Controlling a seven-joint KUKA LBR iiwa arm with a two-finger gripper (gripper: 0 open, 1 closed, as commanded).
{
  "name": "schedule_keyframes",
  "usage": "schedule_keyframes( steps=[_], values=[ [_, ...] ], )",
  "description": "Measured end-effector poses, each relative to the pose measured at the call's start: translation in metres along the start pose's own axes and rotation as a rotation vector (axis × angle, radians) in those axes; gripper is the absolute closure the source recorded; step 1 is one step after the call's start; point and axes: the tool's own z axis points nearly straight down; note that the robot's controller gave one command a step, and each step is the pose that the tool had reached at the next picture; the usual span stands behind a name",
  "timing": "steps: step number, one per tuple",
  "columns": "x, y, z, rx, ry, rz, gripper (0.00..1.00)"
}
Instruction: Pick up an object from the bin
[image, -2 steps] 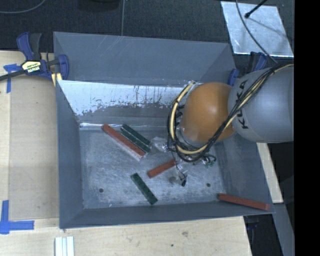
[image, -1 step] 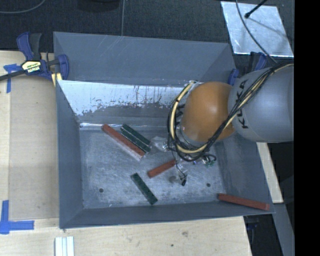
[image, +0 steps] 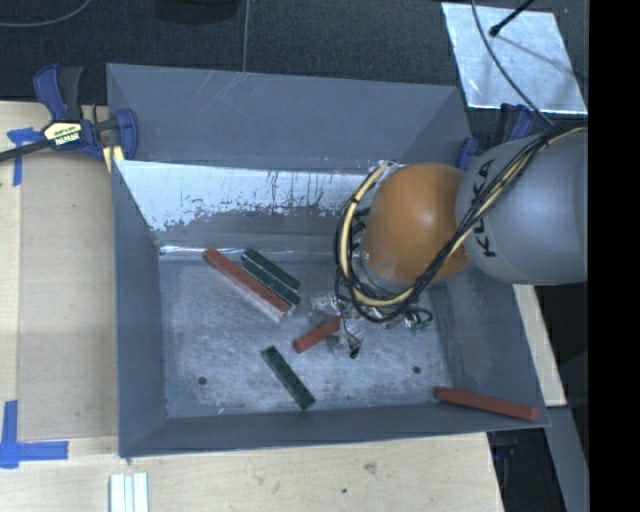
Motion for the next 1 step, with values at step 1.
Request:
schedule_keyframes(
  steps=[1],
  values=[
    [-0.0031, -0.0012, -0.0811, 0.003, -0.004, 0.004, 1.00]
  ],
)
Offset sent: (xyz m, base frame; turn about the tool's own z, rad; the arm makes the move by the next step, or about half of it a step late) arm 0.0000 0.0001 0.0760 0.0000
